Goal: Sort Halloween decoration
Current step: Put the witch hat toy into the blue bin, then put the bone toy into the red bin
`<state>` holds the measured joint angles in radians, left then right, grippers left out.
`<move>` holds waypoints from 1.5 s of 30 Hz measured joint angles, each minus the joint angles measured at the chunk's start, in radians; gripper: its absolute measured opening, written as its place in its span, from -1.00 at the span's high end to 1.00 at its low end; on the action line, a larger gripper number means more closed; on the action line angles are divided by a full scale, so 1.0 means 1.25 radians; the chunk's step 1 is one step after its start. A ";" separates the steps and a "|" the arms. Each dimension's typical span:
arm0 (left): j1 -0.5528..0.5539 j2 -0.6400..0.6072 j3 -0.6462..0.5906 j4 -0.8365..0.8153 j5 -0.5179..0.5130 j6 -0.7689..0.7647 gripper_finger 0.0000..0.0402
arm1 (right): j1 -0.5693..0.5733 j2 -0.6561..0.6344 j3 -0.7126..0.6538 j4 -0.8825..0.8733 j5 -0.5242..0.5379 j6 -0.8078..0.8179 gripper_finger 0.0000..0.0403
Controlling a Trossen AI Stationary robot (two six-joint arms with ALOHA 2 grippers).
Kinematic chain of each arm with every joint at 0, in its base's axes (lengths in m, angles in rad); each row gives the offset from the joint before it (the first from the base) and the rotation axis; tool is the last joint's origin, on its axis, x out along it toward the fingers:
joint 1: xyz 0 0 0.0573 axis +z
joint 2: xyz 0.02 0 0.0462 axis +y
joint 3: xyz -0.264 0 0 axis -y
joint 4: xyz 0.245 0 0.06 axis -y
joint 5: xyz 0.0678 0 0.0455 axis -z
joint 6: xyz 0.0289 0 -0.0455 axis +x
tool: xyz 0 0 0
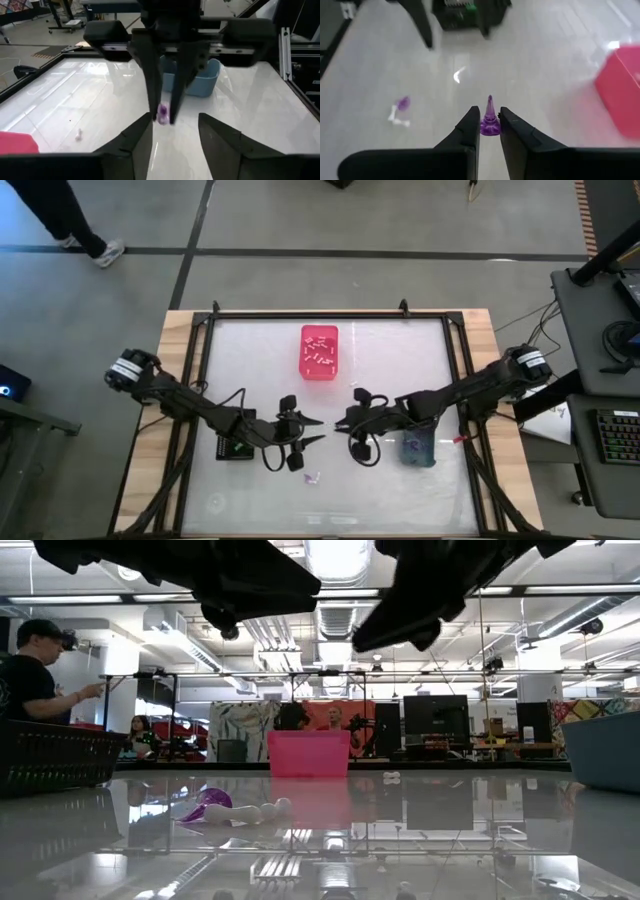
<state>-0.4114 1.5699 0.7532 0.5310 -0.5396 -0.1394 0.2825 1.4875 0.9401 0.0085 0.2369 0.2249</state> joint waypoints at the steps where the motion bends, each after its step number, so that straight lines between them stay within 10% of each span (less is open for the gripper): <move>1: 0.000 -0.004 0.000 -0.007 0.000 0.000 0.28 | -0.001 -0.009 0.000 -0.025 0.000 0.015 0.79; 14: 0.000 -0.102 0.000 -0.159 0.005 -0.003 0.21 | 0.000 -0.188 0.000 -0.468 -0.016 0.320 0.78; 31: 0.000 -0.146 0.000 -0.236 0.005 -0.007 0.21 | 0.049 -0.213 0.000 -0.824 -0.318 0.663 0.78; 45: 0.000 -0.146 0.000 -0.235 0.005 -0.007 0.21 | 0.053 -0.209 -0.001 -0.901 -0.279 0.727 0.50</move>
<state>-0.4114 1.3876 0.7532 0.2379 -0.5339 -0.1482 0.3489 1.2263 0.9386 -1.1172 -0.1116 1.1339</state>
